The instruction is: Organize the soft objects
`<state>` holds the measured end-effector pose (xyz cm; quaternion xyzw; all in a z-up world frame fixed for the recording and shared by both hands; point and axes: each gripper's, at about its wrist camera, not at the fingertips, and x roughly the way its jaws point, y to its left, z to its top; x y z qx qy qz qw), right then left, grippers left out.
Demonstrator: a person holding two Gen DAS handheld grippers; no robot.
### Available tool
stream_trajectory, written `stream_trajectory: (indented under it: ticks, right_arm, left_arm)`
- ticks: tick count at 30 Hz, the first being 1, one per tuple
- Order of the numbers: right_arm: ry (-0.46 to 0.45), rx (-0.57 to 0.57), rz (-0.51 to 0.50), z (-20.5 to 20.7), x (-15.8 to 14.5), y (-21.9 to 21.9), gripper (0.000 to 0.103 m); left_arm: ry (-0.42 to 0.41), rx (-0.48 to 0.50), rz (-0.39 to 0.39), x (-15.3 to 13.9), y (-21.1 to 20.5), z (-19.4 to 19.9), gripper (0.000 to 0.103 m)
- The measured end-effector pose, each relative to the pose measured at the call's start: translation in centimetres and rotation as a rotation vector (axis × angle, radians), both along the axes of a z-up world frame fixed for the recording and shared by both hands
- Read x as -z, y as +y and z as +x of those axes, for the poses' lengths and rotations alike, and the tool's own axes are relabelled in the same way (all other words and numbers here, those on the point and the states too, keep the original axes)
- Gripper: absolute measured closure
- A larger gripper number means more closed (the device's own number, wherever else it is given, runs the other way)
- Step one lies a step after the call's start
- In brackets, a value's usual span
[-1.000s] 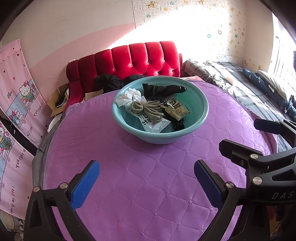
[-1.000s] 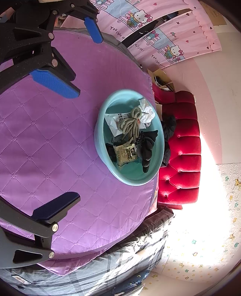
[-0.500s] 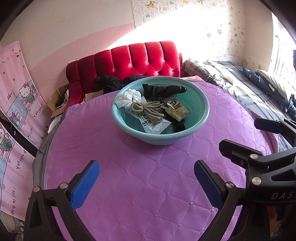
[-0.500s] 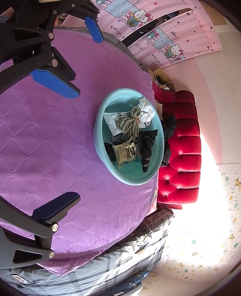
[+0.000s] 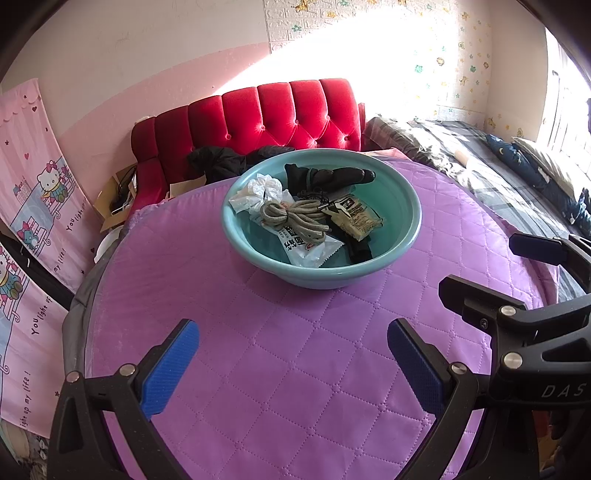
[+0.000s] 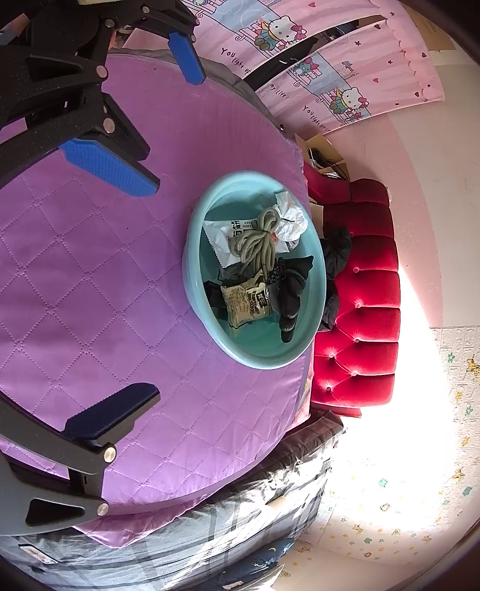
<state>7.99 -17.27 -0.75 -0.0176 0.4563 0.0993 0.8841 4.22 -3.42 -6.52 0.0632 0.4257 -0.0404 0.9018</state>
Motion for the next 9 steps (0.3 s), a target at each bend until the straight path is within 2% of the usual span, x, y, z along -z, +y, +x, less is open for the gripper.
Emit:
stream_trajectory:
  ticks: [9]
  right_arm:
    - [0.012, 0.001, 0.006, 0.75, 0.68, -0.27, 0.000]
  left_arm:
    - [0.009, -0.004, -0.006, 0.40, -0.04, 0.51, 0.000]
